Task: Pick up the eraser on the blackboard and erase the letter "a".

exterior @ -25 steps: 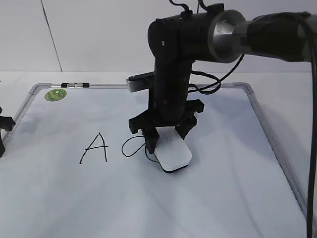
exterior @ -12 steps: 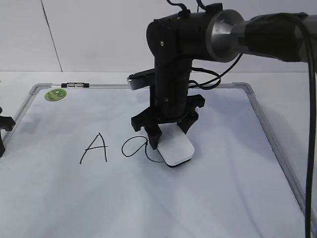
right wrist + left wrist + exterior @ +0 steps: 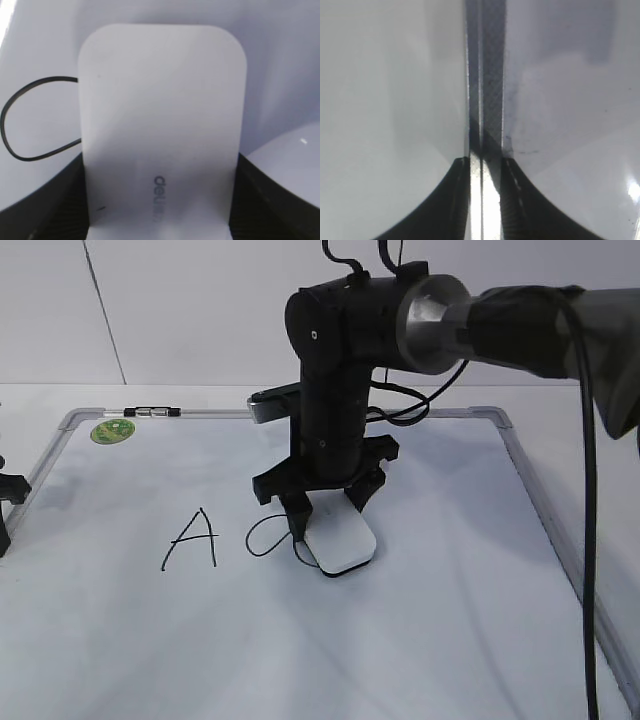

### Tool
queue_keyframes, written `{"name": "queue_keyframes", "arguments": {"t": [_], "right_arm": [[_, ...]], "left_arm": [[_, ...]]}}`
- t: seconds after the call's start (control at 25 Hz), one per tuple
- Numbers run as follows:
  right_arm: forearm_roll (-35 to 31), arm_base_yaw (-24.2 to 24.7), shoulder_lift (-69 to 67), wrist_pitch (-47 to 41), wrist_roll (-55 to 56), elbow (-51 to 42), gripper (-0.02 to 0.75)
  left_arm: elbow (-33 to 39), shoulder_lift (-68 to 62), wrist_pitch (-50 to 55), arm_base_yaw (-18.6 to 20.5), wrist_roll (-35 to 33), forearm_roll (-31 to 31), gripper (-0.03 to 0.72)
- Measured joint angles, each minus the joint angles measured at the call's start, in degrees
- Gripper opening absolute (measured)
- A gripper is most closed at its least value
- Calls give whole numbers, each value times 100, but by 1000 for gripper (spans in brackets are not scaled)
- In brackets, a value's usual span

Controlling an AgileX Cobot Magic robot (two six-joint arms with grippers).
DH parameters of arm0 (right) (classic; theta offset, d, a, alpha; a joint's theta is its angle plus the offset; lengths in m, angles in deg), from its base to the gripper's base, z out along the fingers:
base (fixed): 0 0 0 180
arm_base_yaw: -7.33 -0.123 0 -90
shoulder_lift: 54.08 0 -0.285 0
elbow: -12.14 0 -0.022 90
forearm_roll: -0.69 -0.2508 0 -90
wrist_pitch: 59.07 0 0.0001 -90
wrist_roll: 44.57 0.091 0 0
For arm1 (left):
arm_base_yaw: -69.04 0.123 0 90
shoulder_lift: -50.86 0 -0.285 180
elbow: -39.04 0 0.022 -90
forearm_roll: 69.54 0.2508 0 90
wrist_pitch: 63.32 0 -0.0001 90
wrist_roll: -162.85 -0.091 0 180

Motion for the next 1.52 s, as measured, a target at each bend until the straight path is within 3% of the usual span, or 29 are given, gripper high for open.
{"name": "queue_keyframes", "arguments": {"t": [0.56,1.24,1.52], "right_arm": [[4,-50,0,0,-60,13,524],[221,-862,-90,-46,-89,86,524],[244,-906,-95,-55,-89,95,524]], "left_arm": [[0,0,0,0,0,0,139],[0,0,0,0,0,0,138],[0,0,0,0,0,0,138]]}}
